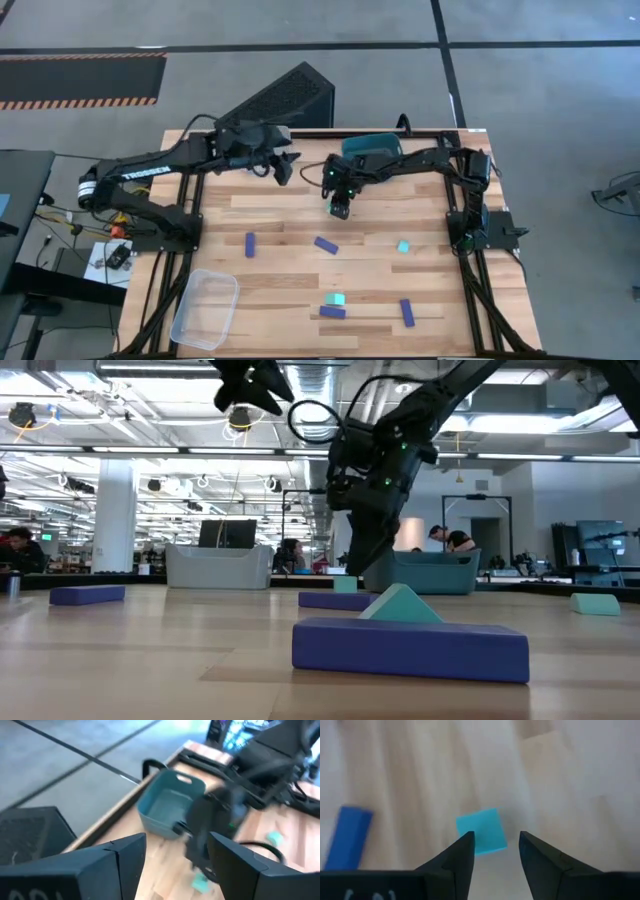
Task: Sort & place blocks by color
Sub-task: Put the top left blue block into the blue bin
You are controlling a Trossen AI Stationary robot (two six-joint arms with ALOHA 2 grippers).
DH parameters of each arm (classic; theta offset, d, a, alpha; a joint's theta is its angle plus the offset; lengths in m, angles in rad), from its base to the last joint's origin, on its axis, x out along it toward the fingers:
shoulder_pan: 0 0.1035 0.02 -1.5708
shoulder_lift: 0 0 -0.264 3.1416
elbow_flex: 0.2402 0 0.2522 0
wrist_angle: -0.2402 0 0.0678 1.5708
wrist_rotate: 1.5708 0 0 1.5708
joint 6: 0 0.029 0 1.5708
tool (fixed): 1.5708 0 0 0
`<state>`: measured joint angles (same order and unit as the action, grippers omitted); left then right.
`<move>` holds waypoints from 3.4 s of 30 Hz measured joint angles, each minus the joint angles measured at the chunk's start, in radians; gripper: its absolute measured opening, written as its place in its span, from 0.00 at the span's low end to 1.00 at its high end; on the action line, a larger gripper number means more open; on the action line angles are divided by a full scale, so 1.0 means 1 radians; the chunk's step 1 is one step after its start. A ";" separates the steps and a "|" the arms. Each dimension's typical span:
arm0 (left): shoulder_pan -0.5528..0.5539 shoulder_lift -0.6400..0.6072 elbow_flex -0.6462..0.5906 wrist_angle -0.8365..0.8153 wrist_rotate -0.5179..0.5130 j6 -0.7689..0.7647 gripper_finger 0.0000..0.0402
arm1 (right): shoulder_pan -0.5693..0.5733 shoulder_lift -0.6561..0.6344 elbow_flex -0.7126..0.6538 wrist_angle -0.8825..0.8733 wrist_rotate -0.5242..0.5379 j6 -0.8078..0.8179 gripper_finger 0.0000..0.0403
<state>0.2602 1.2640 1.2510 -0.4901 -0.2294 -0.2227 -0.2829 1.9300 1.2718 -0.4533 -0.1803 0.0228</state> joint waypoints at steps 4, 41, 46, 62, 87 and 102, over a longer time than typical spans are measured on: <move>-0.015 -0.038 0.000 0.023 -0.050 0.024 0.50 | 0.034 -0.014 -0.002 -0.015 0.002 0.019 0.45; 0.310 -0.007 -0.006 0.070 0.284 0.400 0.46 | 0.183 0.073 0.006 -0.002 0.260 0.338 0.73; 0.335 -0.001 -0.013 0.024 0.305 0.447 0.46 | 0.183 0.081 0.011 -0.011 0.264 0.378 0.63; 0.502 0.049 -0.012 0.224 0.591 0.556 0.46 | 0.141 0.074 0.074 0.010 0.127 0.151 0.62; 0.537 0.212 -0.013 0.296 0.617 0.377 0.46 | 0.157 0.134 0.074 0.121 0.157 -0.148 0.73; 0.552 0.262 0.025 0.638 0.694 0.355 0.46 | 0.144 0.154 0.075 0.225 0.160 -0.035 0.70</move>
<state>0.8120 1.5260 1.2758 0.1482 0.4641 0.1325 -0.1394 2.0838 1.3468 -0.2284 -0.0202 -0.0126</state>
